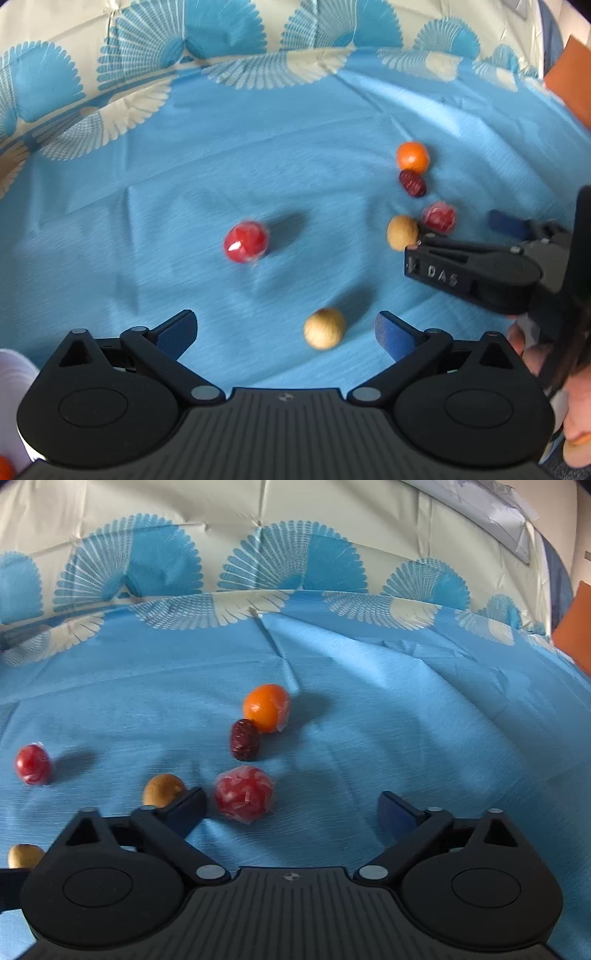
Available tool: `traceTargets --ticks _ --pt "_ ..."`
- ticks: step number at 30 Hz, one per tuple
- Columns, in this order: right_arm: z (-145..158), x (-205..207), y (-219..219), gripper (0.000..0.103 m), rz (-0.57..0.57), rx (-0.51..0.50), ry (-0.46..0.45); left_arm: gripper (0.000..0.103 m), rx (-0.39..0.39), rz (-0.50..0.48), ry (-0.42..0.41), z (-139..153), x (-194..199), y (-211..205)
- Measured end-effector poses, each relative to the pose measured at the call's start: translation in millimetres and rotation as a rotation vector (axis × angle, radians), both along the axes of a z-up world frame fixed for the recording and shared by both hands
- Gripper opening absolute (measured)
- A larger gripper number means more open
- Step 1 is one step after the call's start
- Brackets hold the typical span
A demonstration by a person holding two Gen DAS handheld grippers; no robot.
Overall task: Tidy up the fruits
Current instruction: 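Grasp a yellow fruit with the left tool while the right tool grasps a red wrapped fruit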
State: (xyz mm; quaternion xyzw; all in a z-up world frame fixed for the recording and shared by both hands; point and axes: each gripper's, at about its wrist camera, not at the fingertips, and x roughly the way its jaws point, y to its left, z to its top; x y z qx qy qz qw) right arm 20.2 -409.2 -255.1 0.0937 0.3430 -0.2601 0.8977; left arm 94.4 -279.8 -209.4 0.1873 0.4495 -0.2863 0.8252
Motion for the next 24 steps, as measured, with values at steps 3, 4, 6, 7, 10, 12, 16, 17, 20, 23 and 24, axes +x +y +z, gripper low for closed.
traceTargets --ticks 3,4,6,7,10,12,16,17,20,23,24 --pt "4.2 1.0 7.7 0.047 0.069 0.005 -0.022 0.027 -0.021 -0.072 0.051 -1.0 -2.0 -5.0" --pt "5.2 1.4 10.5 0.041 0.084 0.000 -0.024 0.027 -0.018 -0.072 0.053 -1.3 -3.8 -5.6" --pt "6.8 1.4 11.6 0.034 0.080 -0.004 -0.023 0.027 -0.019 -0.081 0.030 2.1 -8.9 -4.1" --pt "7.8 0.0 9.4 0.034 0.067 0.007 -0.033 0.027 -0.016 -0.081 0.024 4.2 -10.8 -2.9" --pt "13.0 -8.9 0.9 0.034 -0.036 -0.027 -0.053 0.027 -0.024 -0.068 0.013 17.8 -16.9 6.0" --pt "17.9 -18.5 -6.2 0.034 -0.104 -0.042 -0.067 0.027 -0.027 -0.059 -0.011 33.3 -23.2 14.8" --pt "37.4 -39.1 -11.6 0.034 -0.202 -0.044 -0.075 0.027 -0.028 -0.029 -0.046 71.1 -39.4 44.1" --pt "46.4 -45.5 -9.3 0.034 -0.206 -0.042 -0.088 0.027 -0.026 -0.021 -0.054 81.1 -44.3 52.7" --pt "81.6 -68.8 8.8 0.034 -0.179 -0.042 -0.145 0.027 -0.021 0.011 -0.076 110.4 -61.3 84.3" --pt "120.5 -91.8 40.3 0.034 -0.091 -0.059 -0.194 0.027 -0.038 0.060 -0.082 137.8 -77.2 121.0" --pt "132.6 -98.3 51.6 0.034 -0.054 -0.063 -0.210 0.027 -0.044 0.079 -0.085 146.3 -82.5 134.1"
